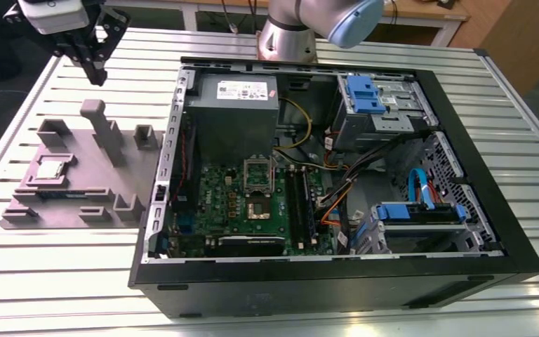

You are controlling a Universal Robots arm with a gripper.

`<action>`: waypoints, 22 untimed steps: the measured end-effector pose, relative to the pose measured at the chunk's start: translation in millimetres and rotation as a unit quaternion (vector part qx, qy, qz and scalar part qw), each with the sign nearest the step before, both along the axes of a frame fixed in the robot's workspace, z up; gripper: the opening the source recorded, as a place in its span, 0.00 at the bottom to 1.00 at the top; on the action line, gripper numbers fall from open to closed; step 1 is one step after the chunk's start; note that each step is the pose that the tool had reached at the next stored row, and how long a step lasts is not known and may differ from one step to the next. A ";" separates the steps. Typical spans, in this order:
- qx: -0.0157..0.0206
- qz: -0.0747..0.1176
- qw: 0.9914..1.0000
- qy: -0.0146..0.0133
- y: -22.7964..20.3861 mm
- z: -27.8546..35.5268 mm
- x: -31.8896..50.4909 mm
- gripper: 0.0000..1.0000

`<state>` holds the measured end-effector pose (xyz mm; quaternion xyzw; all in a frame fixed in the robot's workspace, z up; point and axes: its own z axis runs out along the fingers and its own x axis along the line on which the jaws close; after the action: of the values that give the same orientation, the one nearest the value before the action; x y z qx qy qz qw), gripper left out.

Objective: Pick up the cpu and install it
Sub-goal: 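Reach for the cpu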

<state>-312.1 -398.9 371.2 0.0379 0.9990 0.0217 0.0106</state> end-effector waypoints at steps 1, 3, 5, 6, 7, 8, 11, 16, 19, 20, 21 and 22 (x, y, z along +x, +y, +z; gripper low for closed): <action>0.000 0.000 1.000 0.000 0.0 0.0 -1.2 0.11; 0.000 0.000 1.000 0.000 0.0 -0.3 -3.1 0.11; 0.000 0.000 1.000 0.000 0.0 -0.4 -5.0 0.11; 0.000 0.000 1.000 0.000 0.0 -0.5 -6.0 0.11; 0.000 0.000 1.000 0.000 0.0 -0.5 -7.0 0.11; 0.000 0.000 1.000 0.000 0.0 -0.6 -8.0 0.11; 0.000 0.000 1.000 0.000 0.0 -0.8 -10.6 0.11; 0.000 0.000 1.000 0.000 0.0 -1.3 -14.6 0.11; 0.000 0.000 1.000 0.000 0.0 -1.5 -17.0 0.11; 0.000 0.000 1.000 0.001 0.0 -1.6 -17.9 0.11; 0.000 0.000 1.000 0.001 0.0 -1.6 -18.7 0.11; 0.000 0.000 1.000 0.001 0.0 -1.7 -19.6 0.11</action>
<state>-331.7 -398.9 369.5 0.0379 0.9990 0.0217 0.0100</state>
